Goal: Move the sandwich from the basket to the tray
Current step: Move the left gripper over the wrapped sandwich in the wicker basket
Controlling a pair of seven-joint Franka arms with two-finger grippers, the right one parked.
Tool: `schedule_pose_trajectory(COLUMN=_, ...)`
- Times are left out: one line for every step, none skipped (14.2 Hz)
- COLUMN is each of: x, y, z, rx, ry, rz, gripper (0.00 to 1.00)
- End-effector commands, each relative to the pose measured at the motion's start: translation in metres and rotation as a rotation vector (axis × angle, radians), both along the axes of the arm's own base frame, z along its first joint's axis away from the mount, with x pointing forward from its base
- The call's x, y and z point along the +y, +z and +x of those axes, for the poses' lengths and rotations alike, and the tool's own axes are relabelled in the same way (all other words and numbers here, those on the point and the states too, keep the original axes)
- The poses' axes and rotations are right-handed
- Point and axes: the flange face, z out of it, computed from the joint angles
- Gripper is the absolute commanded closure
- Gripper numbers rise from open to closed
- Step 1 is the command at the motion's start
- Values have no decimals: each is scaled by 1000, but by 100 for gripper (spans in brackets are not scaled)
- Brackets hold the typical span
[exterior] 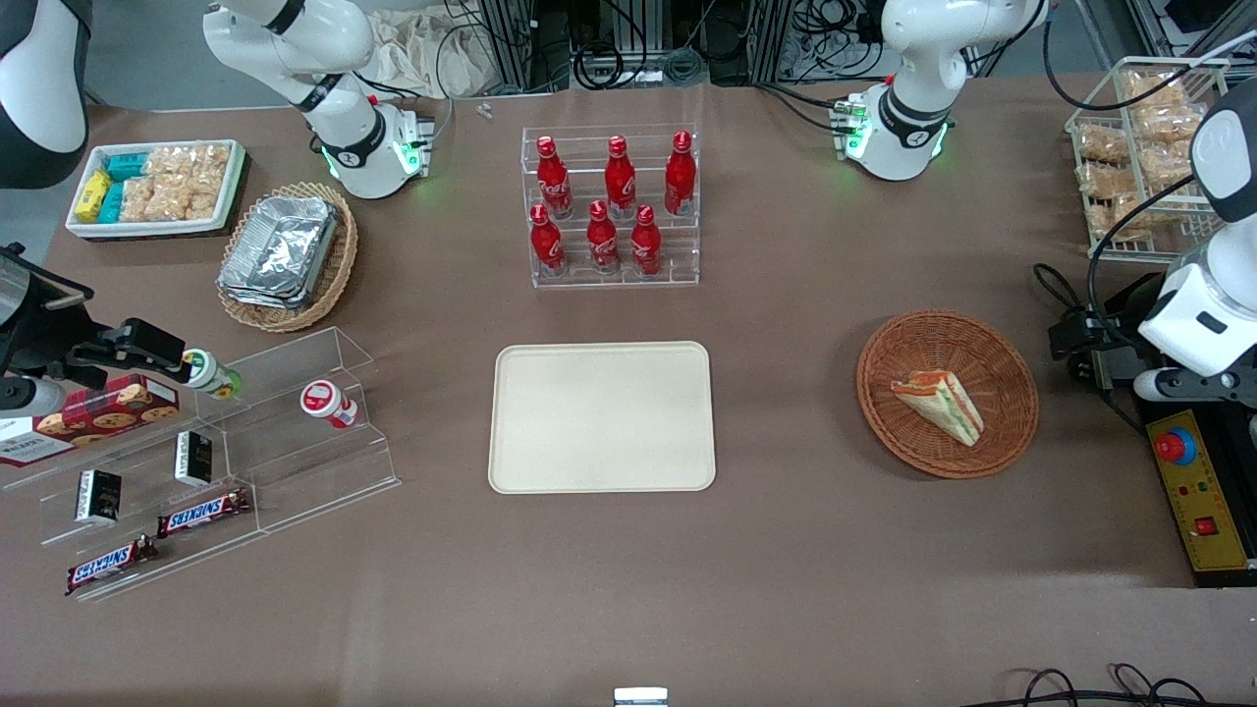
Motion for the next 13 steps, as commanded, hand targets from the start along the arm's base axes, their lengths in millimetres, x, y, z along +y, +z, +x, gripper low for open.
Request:
schedule_pose_trajectory(x=-2, y=7, z=-1, rx=8, ry=21, rz=18, gripper=0)
schedule_pose_trajectory(x=-2, y=7, z=-1, rx=7, ry=23, rz=16, gripper=0)
schedule_pose_trajectory(x=-2, y=6, z=-1, rx=8, ry=21, rz=16, gripper=0)
schedule_pose_trajectory(x=-2, y=3, z=-1, rx=16, ry=21, rz=17, gripper=0)
schedule_pose_trajectory(x=-2, y=-3, z=-1, rx=25, ry=22, rz=15, gripper=0)
schedule_pose_trajectory(x=1, y=-16, z=-1, rx=44, ry=63, rz=12, gripper=0)
schedule_pose_trajectory(x=2, y=-25, z=1, rx=54, ry=161, rz=15, gripper=0)
schedule_pose_trajectory(x=1, y=-37, z=2, rx=65, ry=228, rz=25, gripper=0)
schedule_pose_trajectory(x=0, y=-50, z=-2, rx=67, ry=242, rz=30, gripper=0)
schedule_pose_trajectory(x=-3, y=-66, z=-8, rx=68, ry=252, rz=32, gripper=0)
schedule_pose_trajectory(x=-4, y=-78, z=-12, rx=63, ry=311, rz=37, gripper=0)
schedule_pose_trajectory(x=-5, y=-92, z=-15, rx=68, ry=428, rz=47, gripper=0)
schedule_pose_trajectory(x=-8, y=-106, z=-16, rx=75, ry=511, rz=54, gripper=0)
